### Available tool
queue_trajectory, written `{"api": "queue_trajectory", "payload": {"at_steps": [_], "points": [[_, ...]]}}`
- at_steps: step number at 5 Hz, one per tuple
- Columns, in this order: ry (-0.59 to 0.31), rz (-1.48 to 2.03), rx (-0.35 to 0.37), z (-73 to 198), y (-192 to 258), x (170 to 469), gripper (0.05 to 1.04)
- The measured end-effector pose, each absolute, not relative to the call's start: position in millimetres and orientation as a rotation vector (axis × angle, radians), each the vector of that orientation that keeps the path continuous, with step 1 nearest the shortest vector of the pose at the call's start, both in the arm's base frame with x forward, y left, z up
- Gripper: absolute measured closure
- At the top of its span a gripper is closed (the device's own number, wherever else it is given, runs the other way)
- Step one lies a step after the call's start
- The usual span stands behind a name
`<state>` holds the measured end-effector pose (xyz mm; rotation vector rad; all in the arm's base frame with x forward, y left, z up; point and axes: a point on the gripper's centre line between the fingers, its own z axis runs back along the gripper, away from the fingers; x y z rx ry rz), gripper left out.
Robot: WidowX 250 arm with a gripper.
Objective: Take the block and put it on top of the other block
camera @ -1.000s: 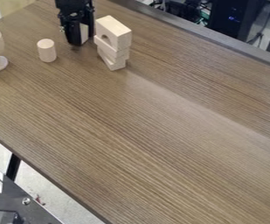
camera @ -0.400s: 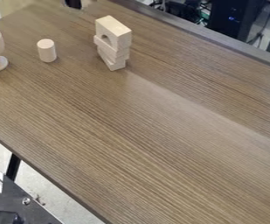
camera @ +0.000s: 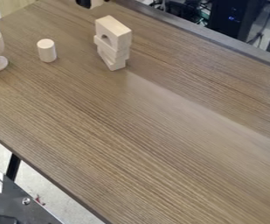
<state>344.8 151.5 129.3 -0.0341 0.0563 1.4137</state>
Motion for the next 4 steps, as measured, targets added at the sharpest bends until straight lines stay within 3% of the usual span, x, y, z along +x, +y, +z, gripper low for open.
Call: {"api": "queue_trajectory", "payload": {"at_steps": [4], "points": [[0.065,1.383,-0.014,122.8,122.7,354.6,0.467]]}}
